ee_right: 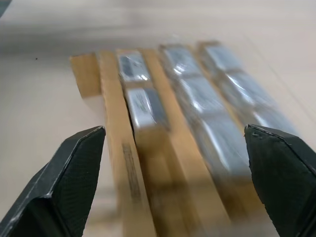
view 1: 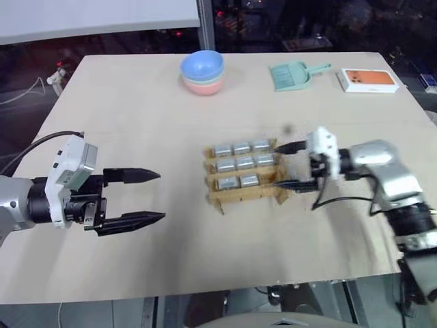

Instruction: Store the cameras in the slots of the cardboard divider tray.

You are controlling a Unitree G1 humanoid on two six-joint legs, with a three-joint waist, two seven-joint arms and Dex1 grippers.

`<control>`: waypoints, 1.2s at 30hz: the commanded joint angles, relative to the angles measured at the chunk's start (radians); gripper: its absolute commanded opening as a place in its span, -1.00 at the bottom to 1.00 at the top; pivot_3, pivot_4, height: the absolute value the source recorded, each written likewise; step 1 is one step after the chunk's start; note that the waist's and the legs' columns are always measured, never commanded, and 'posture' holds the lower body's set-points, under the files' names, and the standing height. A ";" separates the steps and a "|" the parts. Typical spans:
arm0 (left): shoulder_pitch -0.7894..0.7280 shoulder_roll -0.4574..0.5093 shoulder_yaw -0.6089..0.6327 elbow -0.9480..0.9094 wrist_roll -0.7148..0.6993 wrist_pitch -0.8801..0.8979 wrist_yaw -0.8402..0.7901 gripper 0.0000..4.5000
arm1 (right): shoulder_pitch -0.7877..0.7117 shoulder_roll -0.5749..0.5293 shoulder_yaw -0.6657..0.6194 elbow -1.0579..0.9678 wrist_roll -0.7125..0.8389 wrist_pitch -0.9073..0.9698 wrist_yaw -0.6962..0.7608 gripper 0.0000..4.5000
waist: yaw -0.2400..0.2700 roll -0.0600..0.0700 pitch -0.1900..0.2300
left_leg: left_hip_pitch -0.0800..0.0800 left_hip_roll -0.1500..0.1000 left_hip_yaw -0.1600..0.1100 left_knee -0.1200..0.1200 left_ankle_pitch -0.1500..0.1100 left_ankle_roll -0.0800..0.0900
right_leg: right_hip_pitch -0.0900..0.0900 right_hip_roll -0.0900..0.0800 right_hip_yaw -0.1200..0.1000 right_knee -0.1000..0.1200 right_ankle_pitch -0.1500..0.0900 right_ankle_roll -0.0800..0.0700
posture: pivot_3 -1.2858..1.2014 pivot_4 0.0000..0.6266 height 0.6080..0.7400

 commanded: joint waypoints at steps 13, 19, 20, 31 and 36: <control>-0.117 0.020 -0.113 0.044 0.001 -0.046 -0.035 1.00 | 0.125 -0.135 -0.042 0.036 -0.089 -0.127 0.015 0.98 | -0.016 0.000 0.000 | 0.004 0.001 0.002 0.000 0.000 0.001 | 0.000 0.002 0.003 0.002 -0.002 0.004 | 0.03 -0.52 1.00; -0.108 0.017 -0.099 0.033 -0.011 -0.041 -0.041 1.00 | 0.067 -0.113 0.016 0.134 -0.148 -0.210 0.060 0.98 | -0.010 0.000 0.000 | 0.001 0.001 0.002 0.000 0.000 0.001 | 0.000 0.002 0.002 0.001 0.001 0.003 | 0.03 -0.52 1.00; -0.104 0.017 -0.095 0.030 -0.012 -0.040 -0.042 1.00 | 0.061 -0.112 0.023 0.143 -0.153 -0.219 0.066 0.98 | -0.010 0.000 0.000 | 0.001 0.001 0.002 0.000 0.000 0.001 | 0.000 0.002 0.002 0.000 0.001 0.003 | 0.03 -0.52 1.00; -0.085 0.018 -0.081 0.037 -0.005 -0.050 -0.050 1.00 | 0.033 -0.083 0.019 0.190 -0.137 -0.235 0.091 -0.35 | -0.012 0.000 0.000 | 0.002 0.001 0.001 0.001 0.000 0.001 | 0.000 0.002 0.002 0.001 0.001 0.002 | 0.03 -0.52 1.00; -0.081 0.023 -0.081 0.042 0.004 -0.054 -0.055 1.00 | 0.000 -0.083 0.002 0.175 -0.105 -0.212 0.111 -0.73 | -0.011 0.000 0.000 | 0.002 0.001 0.002 0.001 0.000 0.001 | 0.000 0.002 0.002 0.001 0.001 0.003 | 0.03 -0.52 1.00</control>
